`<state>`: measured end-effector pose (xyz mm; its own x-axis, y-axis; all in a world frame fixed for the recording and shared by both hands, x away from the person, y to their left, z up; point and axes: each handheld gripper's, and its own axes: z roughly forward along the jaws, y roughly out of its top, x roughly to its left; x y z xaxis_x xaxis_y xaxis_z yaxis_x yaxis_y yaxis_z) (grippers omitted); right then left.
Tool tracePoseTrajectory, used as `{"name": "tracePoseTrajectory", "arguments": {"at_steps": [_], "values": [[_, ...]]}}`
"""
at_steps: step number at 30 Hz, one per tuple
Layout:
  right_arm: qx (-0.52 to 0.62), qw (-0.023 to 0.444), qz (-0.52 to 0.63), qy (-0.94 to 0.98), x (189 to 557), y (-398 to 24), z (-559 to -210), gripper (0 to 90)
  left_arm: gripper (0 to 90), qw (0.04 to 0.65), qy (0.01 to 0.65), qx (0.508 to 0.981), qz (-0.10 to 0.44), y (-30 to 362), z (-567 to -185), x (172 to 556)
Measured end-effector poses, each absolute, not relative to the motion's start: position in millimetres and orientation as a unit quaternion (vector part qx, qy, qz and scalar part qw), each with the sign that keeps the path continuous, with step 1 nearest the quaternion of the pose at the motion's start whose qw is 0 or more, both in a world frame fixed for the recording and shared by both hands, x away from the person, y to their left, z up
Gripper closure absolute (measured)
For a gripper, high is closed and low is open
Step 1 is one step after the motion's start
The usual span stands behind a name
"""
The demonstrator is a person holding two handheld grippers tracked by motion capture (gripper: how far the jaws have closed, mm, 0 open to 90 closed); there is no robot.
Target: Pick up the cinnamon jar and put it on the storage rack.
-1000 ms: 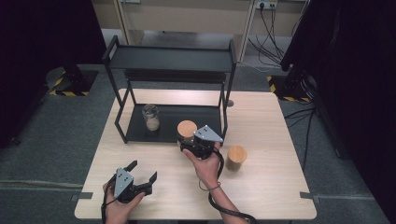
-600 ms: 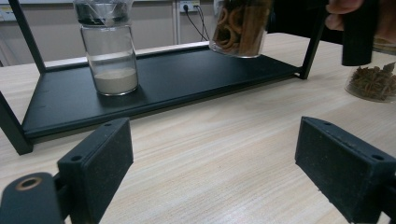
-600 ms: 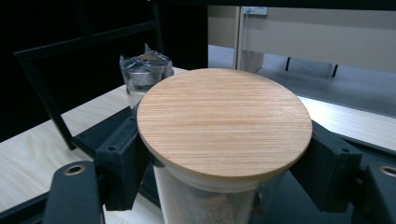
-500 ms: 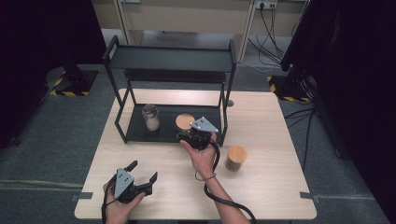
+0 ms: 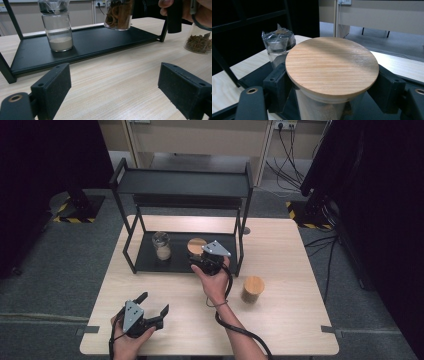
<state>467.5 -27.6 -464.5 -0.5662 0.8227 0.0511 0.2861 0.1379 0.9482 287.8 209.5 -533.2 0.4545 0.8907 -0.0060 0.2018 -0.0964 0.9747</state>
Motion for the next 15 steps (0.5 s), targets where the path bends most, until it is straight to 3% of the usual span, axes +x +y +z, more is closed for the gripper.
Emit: {"name": "tracePoseTrajectory", "arguments": {"at_steps": [15], "values": [[0.408, 0.256, 0.521, 0.705, 486.6, -23.2, -466.5, 26.2, 10.9, 0.533, 0.409, 0.667, 0.323, 209.1, -533.2, 287.6]]}}
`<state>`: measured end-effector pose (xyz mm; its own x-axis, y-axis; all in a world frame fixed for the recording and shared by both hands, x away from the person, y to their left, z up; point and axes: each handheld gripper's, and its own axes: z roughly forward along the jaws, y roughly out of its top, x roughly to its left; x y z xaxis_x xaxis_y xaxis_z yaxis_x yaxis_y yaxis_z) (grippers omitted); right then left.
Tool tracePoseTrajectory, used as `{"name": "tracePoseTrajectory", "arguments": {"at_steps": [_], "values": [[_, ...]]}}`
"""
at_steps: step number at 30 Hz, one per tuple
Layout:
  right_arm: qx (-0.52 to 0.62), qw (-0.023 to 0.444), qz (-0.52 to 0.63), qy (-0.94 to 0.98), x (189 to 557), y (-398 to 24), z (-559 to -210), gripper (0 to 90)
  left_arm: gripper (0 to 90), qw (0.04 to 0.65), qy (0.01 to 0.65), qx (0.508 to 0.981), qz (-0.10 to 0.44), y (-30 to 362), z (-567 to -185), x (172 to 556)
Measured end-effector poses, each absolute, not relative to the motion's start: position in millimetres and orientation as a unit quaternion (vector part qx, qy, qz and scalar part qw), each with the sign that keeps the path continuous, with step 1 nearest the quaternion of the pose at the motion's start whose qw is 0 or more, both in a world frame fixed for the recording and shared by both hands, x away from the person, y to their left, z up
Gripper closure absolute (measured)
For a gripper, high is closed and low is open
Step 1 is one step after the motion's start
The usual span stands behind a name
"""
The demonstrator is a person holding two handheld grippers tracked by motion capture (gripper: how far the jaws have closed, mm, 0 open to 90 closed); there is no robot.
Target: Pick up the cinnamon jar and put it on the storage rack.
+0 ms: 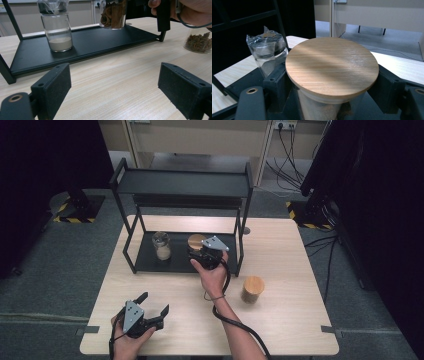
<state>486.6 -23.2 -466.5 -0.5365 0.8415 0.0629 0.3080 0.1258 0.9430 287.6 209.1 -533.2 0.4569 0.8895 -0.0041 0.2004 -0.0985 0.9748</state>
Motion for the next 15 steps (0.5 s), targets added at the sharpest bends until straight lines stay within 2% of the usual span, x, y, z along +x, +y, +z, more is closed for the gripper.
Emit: {"name": "tracePoseTrajectory", "arguments": {"at_steps": [15], "values": [[0.42, 0.255, 0.514, 0.703, 500.4, -19.3, -469.0, 26.2, 10.8, 0.533, 0.407, 0.668, 0.324, 209.0, -533.2, 287.4]]}}
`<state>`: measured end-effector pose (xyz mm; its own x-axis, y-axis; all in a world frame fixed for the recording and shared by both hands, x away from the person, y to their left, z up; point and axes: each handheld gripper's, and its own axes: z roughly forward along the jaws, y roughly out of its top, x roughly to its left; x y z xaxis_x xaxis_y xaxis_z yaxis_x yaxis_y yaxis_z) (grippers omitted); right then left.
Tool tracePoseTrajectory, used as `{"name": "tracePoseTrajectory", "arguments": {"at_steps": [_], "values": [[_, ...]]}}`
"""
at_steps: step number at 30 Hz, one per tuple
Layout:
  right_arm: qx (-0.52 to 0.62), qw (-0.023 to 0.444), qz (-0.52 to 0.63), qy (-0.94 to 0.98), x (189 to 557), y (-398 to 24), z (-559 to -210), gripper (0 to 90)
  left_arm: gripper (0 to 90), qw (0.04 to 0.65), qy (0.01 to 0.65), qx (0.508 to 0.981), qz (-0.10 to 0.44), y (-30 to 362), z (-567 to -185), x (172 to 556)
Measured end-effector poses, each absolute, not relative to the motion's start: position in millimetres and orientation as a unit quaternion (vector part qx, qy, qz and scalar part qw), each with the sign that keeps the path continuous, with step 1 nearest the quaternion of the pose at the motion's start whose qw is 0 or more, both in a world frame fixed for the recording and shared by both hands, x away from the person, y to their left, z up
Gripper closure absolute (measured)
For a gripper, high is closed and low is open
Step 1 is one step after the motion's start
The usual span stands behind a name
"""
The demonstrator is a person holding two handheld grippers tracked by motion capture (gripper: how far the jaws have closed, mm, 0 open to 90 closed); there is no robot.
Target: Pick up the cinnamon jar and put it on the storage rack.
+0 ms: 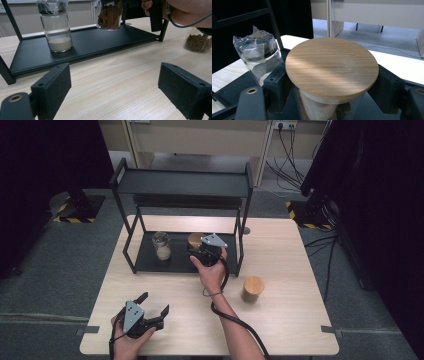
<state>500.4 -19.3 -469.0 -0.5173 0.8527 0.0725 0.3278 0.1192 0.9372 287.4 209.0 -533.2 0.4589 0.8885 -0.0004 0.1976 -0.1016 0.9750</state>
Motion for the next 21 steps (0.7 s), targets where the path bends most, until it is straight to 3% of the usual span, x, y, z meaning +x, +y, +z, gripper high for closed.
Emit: {"name": "tracePoseTrajectory", "arguments": {"at_steps": [21], "values": [[0.424, 0.257, 0.503, 0.708, 514.3, -6.9, -473.6, 26.2, 10.9, 0.533, 0.404, 0.669, 0.324, 208.4, -533.2, 286.8]]}}
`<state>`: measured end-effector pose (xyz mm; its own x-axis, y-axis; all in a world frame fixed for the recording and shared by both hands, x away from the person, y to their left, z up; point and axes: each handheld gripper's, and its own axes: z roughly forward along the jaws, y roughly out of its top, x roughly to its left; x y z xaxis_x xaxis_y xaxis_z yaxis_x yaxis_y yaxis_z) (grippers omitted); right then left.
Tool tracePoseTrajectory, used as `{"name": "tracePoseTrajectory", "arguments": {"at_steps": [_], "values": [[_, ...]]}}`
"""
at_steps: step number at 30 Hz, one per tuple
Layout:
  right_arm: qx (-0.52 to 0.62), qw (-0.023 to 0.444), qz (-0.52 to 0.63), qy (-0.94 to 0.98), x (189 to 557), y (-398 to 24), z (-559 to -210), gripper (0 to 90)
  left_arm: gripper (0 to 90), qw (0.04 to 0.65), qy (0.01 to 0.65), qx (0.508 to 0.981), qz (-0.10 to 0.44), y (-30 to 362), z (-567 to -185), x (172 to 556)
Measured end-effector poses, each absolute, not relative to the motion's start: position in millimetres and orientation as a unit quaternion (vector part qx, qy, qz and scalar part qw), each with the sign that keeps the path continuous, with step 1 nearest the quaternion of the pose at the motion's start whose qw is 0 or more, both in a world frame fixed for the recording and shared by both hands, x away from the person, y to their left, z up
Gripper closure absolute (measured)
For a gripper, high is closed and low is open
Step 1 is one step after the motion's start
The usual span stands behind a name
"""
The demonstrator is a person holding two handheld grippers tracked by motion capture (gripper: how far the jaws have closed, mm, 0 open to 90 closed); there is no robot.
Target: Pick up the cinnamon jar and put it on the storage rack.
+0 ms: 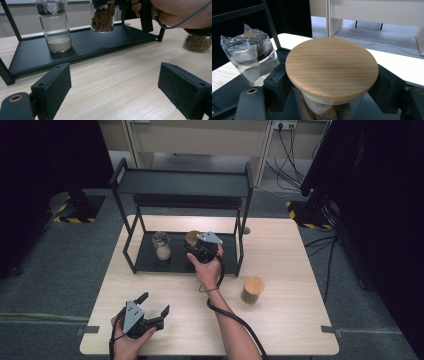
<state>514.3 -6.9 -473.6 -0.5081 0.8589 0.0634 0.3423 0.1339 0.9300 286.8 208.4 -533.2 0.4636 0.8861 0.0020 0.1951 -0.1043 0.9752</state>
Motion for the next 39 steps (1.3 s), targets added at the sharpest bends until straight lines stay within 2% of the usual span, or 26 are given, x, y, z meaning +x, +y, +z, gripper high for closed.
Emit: {"name": "tracePoseTrajectory", "arguments": {"at_steps": [39], "values": [[0.444, 0.261, 0.466, 0.719, 536.8, -1.6, -491.4, 26.2, 10.9, 0.534, 0.402, 0.67, 0.323, 208.0, -533.2, 286.6]]}}
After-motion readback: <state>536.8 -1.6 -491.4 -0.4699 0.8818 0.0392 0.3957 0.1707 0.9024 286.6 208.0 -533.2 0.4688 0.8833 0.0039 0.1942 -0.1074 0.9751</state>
